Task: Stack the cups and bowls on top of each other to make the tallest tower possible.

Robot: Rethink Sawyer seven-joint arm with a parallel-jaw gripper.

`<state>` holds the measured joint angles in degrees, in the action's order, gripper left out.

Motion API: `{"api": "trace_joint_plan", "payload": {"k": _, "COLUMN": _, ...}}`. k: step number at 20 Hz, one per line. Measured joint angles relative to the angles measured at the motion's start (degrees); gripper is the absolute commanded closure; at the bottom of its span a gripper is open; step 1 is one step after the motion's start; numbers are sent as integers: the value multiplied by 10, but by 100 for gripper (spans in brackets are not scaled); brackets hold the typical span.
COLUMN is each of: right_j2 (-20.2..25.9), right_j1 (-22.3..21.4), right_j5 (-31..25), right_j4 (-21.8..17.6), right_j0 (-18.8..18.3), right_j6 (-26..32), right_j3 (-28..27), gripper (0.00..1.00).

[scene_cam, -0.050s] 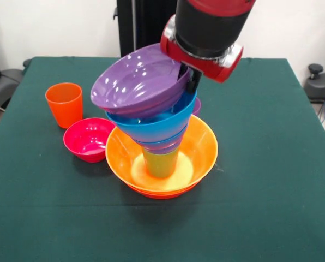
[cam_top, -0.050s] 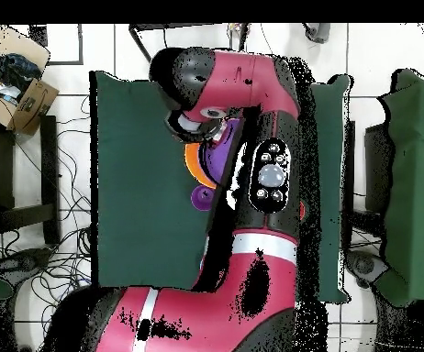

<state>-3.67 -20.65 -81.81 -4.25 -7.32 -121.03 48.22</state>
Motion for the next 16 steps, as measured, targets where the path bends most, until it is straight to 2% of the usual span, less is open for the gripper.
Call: {"api": "trace_joint_plan", "payload": {"k": 16, "right_j2": 9, "right_j1": 7, "right_j5": 0, "right_j4": -5, "right_j0": -3, "right_j6": 0, "right_j3": -6, "gripper": 100}}
